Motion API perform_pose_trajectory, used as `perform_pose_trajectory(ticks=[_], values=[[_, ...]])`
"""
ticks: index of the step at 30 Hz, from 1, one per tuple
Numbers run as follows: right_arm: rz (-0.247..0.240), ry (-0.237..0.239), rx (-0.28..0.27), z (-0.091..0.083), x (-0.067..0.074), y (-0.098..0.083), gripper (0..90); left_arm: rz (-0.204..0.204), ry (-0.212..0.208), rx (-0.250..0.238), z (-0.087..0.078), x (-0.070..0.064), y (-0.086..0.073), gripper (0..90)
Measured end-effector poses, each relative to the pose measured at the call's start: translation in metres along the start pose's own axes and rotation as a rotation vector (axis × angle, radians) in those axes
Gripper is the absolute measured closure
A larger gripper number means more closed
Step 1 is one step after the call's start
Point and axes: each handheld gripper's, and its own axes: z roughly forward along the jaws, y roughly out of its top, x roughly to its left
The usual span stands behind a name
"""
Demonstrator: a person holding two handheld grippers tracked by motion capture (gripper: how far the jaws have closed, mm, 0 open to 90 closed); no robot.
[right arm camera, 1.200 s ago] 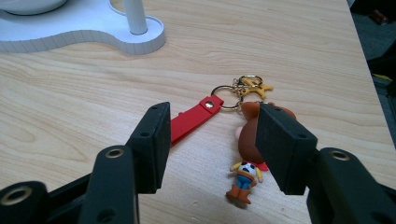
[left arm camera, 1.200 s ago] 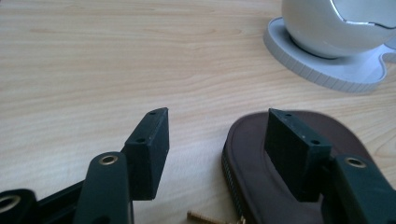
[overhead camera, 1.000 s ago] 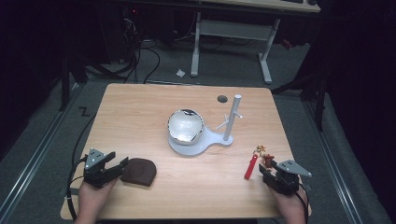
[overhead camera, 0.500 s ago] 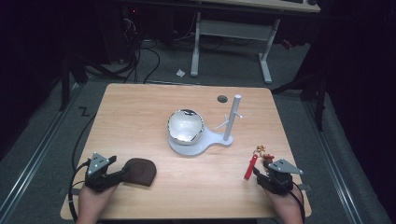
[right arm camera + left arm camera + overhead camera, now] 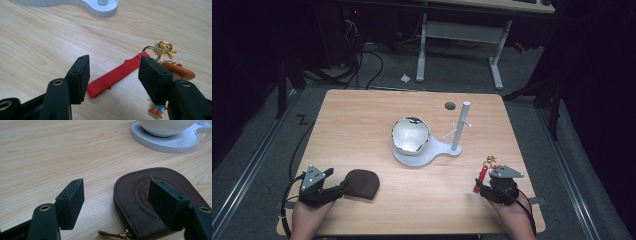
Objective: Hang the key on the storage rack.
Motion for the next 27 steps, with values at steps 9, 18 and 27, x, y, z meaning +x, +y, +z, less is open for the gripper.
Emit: perform_pose_trajectory(ticks=[9, 18, 27], values=[[-0.019, 0.044, 0.087, 0.006, 0.003, 0.01, 40.9, -0.002, 0.015, -0.005, -0.005, 0.003, -0.003, 28.0], [-0.019, 0.075, 0.168, 0.013, 0.002, 0.008, 40.4, 0.012, 0.027, 0.011, -0.009, 0.006, -0.008, 28.0], [-0.065, 0.098, 0.276, 0.013, -0.003, 0.015, 39.8, 0.003, 0.035, 0.026, -0.012, 0.008, -0.01, 28.2]])
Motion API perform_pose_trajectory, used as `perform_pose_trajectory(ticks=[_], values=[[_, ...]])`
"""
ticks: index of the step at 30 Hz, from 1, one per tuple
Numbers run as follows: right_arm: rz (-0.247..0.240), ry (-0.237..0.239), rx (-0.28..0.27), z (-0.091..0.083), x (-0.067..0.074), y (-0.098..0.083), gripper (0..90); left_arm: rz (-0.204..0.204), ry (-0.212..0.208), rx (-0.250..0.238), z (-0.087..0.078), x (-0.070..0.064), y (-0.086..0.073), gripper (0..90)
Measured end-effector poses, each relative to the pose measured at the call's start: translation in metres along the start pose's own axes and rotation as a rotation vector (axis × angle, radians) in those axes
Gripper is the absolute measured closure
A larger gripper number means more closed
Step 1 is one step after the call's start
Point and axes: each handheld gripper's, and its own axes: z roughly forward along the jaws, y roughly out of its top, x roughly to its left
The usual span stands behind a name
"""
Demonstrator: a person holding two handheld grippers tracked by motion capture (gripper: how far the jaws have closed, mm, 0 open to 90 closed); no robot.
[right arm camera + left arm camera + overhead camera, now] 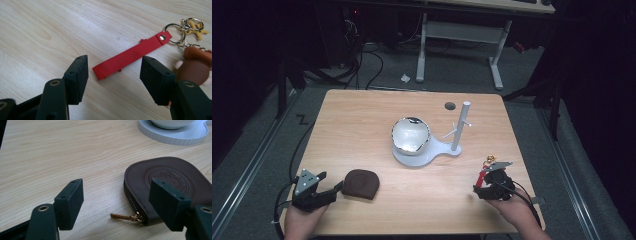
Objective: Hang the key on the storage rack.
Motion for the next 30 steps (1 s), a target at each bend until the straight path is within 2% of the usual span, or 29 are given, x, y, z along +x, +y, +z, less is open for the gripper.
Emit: perform_pose_trajectory(ticks=[3, 7, 9, 11, 15, 16, 19, 21, 25, 30], values=[[-0.028, 0.008, 0.034, -0.002, 0.0, 0.003, 39.4, -0.001, 0.002, 0.003, 0.003, -0.001, 0.001, 28.3], [-0.037, 0.033, 0.074, -0.004, 0.0, 0.007, 38.5, -0.003, 0.006, 0.007, 0.004, -0.001, 0.002, 28.6], [-0.043, 0.034, 0.086, -0.004, 0.001, 0.008, 38.3, -0.006, 0.006, 0.005, 0.004, 0.0, 0.002, 28.6], [-0.081, 0.037, 0.116, -0.005, 0.003, 0.012, 38.1, -0.016, 0.007, 0.0, 0.005, 0.002, 0.003, 28.6], [-0.095, 0.041, 0.15, -0.005, 0.004, 0.014, 37.9, -0.022, 0.004, 0.003, 0.005, 0.003, 0.004, 29.0], [-0.103, 0.04, 0.182, -0.004, 0.004, 0.016, 37.7, -0.025, 0.001, 0.003, 0.006, 0.004, 0.004, 29.1], [-0.1, 0.041, 0.21, -0.003, 0.002, 0.017, 37.0, -0.025, 0.0, 0.001, 0.006, 0.004, 0.004, 29.0], [-0.089, 0.043, 0.256, -0.002, -0.002, 0.018, 36.3, -0.025, -0.004, 0.0, 0.006, 0.004, 0.005, 29.0], [-0.082, 0.041, 0.268, -0.003, -0.007, 0.018, 36.1, -0.024, -0.01, 0.003, 0.008, 0.005, 0.005, 28.8], [-0.056, 0.016, 0.271, -0.01, -0.019, 0.015, 36.1, -0.021, -0.021, 0.006, 0.01, 0.003, 0.006, 28.8]])
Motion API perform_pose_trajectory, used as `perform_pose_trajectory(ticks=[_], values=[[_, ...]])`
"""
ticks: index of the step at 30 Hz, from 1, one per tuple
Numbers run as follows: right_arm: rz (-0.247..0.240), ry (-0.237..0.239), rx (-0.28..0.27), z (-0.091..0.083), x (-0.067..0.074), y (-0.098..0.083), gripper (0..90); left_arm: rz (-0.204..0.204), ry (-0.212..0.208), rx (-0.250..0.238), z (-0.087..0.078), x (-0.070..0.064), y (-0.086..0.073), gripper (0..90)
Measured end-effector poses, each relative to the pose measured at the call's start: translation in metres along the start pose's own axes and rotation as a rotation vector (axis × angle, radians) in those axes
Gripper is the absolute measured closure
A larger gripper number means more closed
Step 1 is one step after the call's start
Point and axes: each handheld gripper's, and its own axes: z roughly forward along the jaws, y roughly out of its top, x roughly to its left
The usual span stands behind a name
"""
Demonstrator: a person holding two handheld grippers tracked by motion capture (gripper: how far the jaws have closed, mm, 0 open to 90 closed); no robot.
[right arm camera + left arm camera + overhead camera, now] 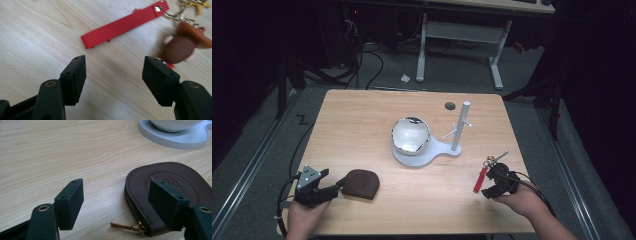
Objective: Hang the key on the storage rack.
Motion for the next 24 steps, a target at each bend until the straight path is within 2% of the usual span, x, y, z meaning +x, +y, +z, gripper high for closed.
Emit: perform_pose_trajectory(ticks=[3, 6, 10, 11, 14, 18, 23, 24], values=[[0.014, -0.008, 0.001, -0.001, -0.005, -0.002, 36.1, 0.001, -0.002, 0.003, 0.0, -0.001, 0.0, 28.8], [0.043, -0.02, 0.012, -0.002, -0.015, -0.004, 35.7, 0.0, -0.003, 0.007, 0.001, -0.001, 0.0, 28.9], [0.069, -0.024, 0.012, -0.002, -0.023, -0.006, 34.3, -0.009, -0.008, 0.032, 0.004, 0.001, -0.002, 28.8], [0.091, -0.028, 0.009, -0.001, -0.028, -0.007, 33.9, -0.009, -0.01, 0.033, 0.004, 0.001, -0.002, 28.7], [0.115, -0.031, 0.003, 0.0, -0.034, -0.007, 33.8, -0.01, -0.011, 0.025, 0.003, 0.001, -0.001, 28.7], [0.125, -0.035, 0.0, 0.001, -0.04, -0.005, 34.2, -0.012, -0.015, 0.024, 0.003, 0.001, -0.001, 28.6], [0.14, -0.049, 0.004, 0.003, -0.043, 0.0, 40.8, -0.011, -0.029, 0.024, 0.003, 0.001, -0.002, 28.6], [0.164, -0.057, 0.007, 0.005, -0.046, 0.002, 45.4, -0.012, -0.031, 0.022, 0.003, 0.002, -0.002, 28.5]])
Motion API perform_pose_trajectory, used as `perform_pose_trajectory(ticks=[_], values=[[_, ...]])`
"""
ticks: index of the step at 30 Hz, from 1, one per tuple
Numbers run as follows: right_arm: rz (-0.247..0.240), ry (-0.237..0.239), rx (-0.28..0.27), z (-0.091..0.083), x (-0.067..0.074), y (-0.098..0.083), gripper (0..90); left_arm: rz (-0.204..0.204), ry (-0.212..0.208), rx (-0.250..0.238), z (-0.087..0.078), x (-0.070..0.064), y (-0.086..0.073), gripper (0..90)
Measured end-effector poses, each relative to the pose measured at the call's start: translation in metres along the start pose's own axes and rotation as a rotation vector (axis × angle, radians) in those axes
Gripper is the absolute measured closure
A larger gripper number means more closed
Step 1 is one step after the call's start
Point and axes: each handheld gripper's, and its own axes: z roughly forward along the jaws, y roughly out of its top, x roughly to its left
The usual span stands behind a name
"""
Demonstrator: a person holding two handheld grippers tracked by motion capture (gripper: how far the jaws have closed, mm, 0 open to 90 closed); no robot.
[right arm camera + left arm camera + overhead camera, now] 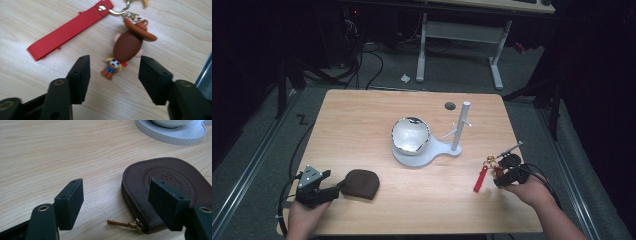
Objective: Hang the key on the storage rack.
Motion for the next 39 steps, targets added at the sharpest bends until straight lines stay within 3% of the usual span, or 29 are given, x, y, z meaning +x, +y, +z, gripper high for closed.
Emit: perform_pose_trajectory(ticks=[5, 14, 22, 30, 39], values=[[0.039, -0.012, 0.014, 0.003, -0.006, 0.006, 50.8, -0.004, -0.003, 0.0, 0.0, 0.001, 0.0, 28.6], [0.083, -0.001, 0.049, 0.019, -0.012, 0.012, 50.2, -0.006, -0.011, -0.009, 0.0, 0.001, -0.001, 28.9], [0.09, 0.022, 0.062, 0.031, -0.011, 0.018, 52.0, -0.012, -0.007, -0.013, -0.002, 0.002, -0.002, 28.8], [0.102, 0.039, 0.059, 0.031, -0.014, 0.019, 60.2, -0.014, -0.007, -0.01, -0.002, 0.003, -0.003, 28.8], [0.074, 0.06, 0.043, 0.027, -0.013, 0.018, 61.2, -0.014, -0.003, -0.013, -0.002, 0.002, -0.003, 28.7]])
